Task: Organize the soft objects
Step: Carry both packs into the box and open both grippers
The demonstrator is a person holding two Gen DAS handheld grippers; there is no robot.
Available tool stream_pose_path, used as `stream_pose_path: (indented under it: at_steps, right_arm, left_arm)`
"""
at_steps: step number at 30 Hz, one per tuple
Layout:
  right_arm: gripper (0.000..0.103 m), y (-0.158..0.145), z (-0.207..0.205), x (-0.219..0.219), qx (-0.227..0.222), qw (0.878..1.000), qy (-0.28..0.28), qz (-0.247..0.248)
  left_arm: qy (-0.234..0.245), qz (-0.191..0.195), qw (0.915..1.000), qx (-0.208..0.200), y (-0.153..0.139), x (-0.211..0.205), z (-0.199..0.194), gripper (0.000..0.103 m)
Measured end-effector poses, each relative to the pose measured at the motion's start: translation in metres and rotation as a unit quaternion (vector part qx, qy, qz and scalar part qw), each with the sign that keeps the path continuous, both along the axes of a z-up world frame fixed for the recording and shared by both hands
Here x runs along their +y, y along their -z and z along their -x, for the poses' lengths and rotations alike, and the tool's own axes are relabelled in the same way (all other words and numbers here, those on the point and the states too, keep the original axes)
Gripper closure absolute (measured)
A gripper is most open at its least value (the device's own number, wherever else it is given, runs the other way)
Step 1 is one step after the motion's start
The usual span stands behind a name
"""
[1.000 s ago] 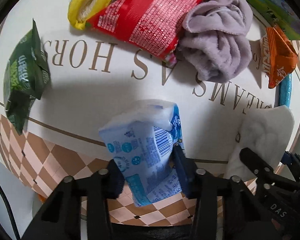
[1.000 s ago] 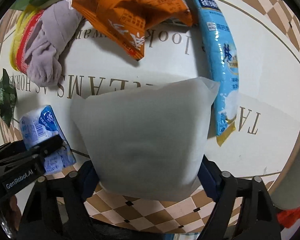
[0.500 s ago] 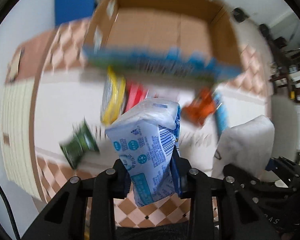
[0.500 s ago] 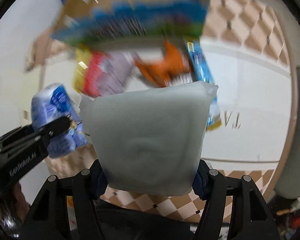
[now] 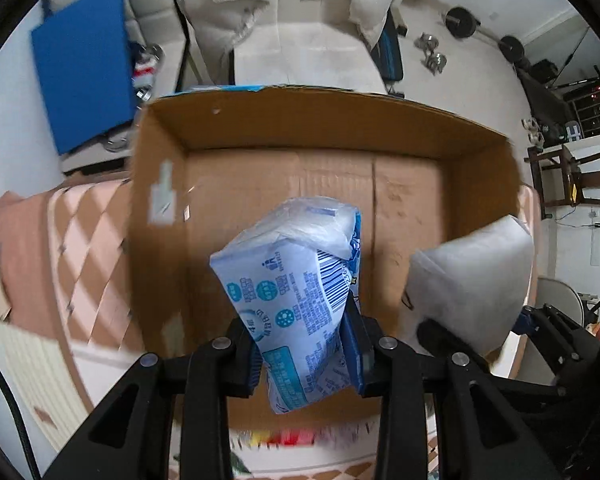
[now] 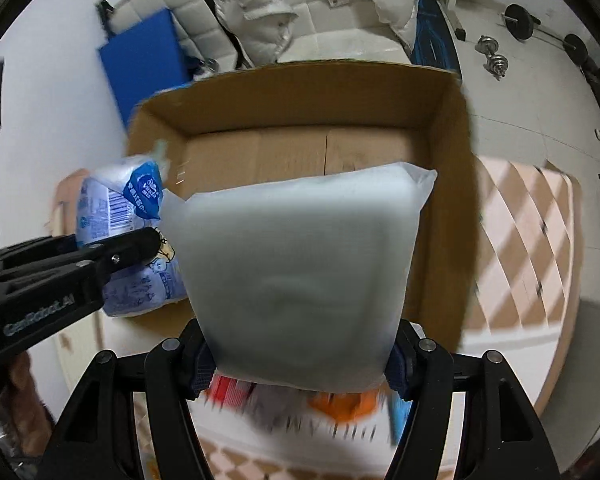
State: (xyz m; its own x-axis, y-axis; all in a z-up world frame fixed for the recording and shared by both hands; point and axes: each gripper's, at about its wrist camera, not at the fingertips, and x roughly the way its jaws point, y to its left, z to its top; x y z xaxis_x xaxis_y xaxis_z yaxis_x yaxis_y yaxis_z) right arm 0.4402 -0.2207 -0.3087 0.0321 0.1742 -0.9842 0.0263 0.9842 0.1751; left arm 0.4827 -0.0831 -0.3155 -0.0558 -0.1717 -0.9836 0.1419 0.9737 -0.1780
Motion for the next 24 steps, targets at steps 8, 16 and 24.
stream_pose_path:
  at_steps: [8,16,24]
  right_arm:
    - [0.034,0.063,-0.065,0.004,0.03,0.999,0.004,0.023]
    - [0.03,0.1,-0.092,0.003,0.058,0.998,-0.006,0.038]
    - [0.0,0.074,-0.072,0.005,0.04,0.998,-0.012,0.047]
  left_arm:
    - [0.027,0.007,0.9985,0.046,0.054,-0.021,-0.053,0.072]
    - [0.039,-0.002,0.9975,0.058,0.065,-0.029,-0.061,0.06]
    - [0.029,-0.01,0.9995,0.008,0.031,-0.016,-0.043,0.013]
